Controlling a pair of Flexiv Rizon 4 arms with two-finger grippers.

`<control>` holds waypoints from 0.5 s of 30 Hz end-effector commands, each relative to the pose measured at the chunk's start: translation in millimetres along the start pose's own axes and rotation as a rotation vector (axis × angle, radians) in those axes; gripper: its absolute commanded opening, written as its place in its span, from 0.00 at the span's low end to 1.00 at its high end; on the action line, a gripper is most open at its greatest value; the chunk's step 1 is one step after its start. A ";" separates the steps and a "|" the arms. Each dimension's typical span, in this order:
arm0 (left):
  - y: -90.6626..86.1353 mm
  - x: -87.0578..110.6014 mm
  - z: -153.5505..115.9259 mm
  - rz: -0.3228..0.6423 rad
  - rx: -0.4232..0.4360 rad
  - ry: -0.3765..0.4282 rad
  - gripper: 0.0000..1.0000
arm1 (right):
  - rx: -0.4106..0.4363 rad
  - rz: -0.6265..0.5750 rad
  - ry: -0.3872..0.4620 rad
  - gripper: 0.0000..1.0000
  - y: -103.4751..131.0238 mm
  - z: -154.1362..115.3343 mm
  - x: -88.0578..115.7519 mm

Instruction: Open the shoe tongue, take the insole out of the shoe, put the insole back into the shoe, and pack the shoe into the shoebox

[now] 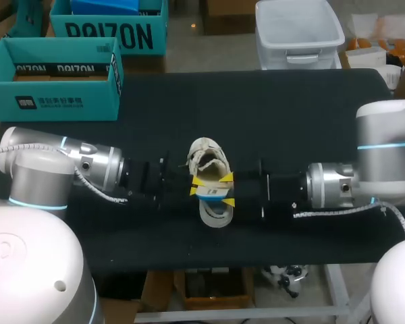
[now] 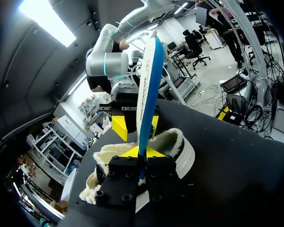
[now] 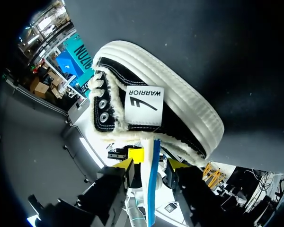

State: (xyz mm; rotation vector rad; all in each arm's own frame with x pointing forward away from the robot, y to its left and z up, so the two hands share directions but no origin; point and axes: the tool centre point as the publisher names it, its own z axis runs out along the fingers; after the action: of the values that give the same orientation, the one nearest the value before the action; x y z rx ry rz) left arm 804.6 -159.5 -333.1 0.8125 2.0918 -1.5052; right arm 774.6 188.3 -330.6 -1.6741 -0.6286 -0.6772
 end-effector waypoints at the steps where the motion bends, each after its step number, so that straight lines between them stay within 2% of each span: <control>1: -0.5 2.7 1.7 0.000 -0.001 -0.007 0.00 | -0.011 0.002 -0.005 0.41 -4.8 -2.3 -0.3; 2: -0.8 3.0 1.9 0.001 -0.001 -0.007 0.00 | -0.009 0.003 -0.005 0.36 -4.7 -1.8 -0.6; 5: -1.4 3.5 2.2 0.003 -0.003 -0.007 0.00 | 0.006 0.002 -0.007 0.31 -4.6 0.3 -0.9; 8: -2.3 4.7 2.4 0.004 -0.006 -0.007 0.00 | 0.012 0.001 -0.011 0.32 -6.0 1.8 -0.3; 9: -2.4 4.8 2.3 0.004 -0.007 -0.007 0.00 | 0.013 0.000 -0.013 0.27 -6.4 1.9 -0.2; 10: -3.0 5.2 2.2 0.004 -0.008 -0.008 0.00 | 0.013 0.000 -0.015 0.00 -7.0 2.2 0.0; 15: -5.2 5.5 0.5 0.001 -0.012 -0.008 0.00 | 0.019 -0.003 -0.022 0.00 -8.6 3.1 -0.5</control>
State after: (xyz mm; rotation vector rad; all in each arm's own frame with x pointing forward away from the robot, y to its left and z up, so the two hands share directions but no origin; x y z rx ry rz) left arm 801.3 -159.7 -333.8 0.8116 2.0928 -1.4964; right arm 767.6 192.9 -325.8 -1.6678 -0.6498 -0.6558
